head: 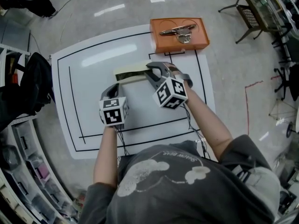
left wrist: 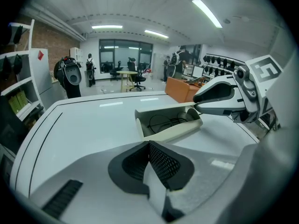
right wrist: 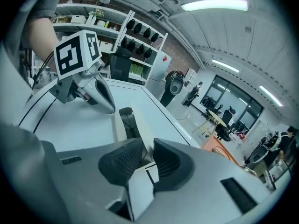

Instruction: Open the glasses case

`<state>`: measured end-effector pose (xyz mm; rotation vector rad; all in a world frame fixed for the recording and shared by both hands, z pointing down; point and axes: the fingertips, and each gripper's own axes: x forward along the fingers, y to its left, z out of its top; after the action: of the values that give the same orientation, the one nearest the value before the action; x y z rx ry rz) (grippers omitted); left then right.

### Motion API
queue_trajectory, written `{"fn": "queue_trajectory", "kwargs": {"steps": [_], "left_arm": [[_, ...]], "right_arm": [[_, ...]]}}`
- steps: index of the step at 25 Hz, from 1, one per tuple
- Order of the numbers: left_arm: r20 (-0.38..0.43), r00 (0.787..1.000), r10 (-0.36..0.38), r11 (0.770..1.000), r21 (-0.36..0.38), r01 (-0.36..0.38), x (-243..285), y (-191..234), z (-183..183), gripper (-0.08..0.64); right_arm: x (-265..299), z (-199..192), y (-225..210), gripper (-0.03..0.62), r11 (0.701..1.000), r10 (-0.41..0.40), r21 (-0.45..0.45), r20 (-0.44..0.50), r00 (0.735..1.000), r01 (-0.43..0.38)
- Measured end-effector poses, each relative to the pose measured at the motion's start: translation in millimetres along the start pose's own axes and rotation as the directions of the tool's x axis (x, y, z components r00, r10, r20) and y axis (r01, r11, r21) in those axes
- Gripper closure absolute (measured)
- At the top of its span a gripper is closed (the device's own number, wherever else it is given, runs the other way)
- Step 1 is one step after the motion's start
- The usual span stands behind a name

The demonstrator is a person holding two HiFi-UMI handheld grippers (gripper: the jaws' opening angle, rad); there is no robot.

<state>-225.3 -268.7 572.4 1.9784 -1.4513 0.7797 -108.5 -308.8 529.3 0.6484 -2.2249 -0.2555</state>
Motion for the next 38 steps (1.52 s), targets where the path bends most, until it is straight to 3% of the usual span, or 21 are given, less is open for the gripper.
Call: {"fn": "queue_trajectory", "kwargs": {"steps": [11,24,27,38], "left_arm": [[0.001,1.0,-0.006,1.0,-0.006,0.006,-1,-2,1,0.558],[0.004,1.0,-0.009,1.0,-0.015,0.009,0,-3,3,0.558],[0.007,1.0,0.008,1.0,-0.027,-0.008,-1,-2,2,0.558],[0.087,0.987,0.139,0.988,-0.08,-0.132,-32,-2,16,0.558]], "right_arm": [[15,8,-33,0.528,0.998,-0.052,0.026,-0.006,0.999,0.052],[23,6,-48,0.495,0.99,-0.085,0.11,0.004,0.996,0.085],[23,4,-45,0.453,0.991,-0.067,0.117,0.007,0.998,0.066],[0,4,-48,0.443,0.991,-0.044,0.132,0.098,0.994,0.031]]}}
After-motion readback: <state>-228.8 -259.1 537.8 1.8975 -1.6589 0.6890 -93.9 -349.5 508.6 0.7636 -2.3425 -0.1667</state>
